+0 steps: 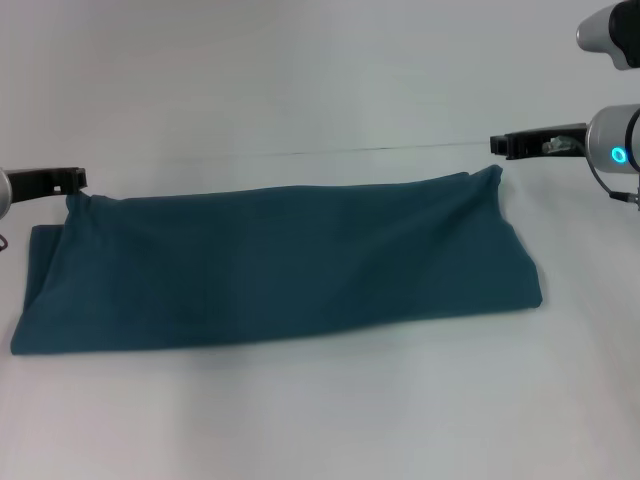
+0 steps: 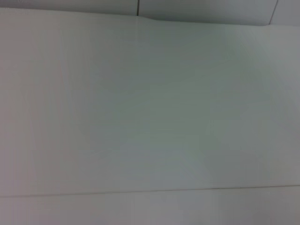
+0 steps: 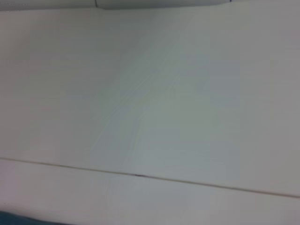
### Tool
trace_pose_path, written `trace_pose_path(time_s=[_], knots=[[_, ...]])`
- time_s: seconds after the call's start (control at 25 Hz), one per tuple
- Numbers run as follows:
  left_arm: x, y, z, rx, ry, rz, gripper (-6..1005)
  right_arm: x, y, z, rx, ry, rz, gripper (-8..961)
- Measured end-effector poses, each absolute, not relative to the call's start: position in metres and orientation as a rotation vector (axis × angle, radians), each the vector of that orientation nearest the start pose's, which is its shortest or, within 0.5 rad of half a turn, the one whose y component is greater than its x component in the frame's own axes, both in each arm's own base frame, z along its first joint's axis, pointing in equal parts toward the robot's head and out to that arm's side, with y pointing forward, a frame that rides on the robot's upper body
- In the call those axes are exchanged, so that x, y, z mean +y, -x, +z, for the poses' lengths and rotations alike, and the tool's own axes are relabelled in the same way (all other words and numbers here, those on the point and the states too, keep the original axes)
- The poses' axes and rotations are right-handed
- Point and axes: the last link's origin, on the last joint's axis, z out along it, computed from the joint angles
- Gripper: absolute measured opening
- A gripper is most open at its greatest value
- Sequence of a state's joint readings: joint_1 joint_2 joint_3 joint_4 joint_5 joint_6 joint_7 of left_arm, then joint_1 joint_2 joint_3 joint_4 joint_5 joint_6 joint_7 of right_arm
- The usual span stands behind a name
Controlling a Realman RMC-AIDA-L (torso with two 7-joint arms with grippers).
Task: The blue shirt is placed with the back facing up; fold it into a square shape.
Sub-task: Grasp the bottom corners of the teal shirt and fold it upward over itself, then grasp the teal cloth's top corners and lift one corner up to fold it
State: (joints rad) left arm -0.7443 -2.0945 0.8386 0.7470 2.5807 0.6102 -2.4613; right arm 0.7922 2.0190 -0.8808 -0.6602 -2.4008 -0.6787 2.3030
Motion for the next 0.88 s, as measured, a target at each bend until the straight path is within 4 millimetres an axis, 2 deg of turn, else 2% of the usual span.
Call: trace_pose_path(time_s=[0.16,0.36,0.6,0.8,0.88], knots=[[0.463,0.273,0.04,-1.134,1.817,-0.187,297,0.476,-0.252,0.043,1.066,1.967,0.215,302],[0.462,0.277,0.042,-1.139,1.809,-0.182,541,0.476,-0.252,0.042,1.061,1.97,0.21,545],[0.456,0.281,0.048,-1.206,1.846,-0.169,773,0.469,-0.252,0.038,1.088,2.02,0.196,670],[0.44,0.275,0.056,-1.366,1.957,-0.122,849,0.463,-0.251,0.041,1.097,2.09,0.153,775],[0.421,0.272,0.07,-1.491,1.965,-0.038,879,0.459,-0.25,0.047,1.084,2.114,0.115,823]])
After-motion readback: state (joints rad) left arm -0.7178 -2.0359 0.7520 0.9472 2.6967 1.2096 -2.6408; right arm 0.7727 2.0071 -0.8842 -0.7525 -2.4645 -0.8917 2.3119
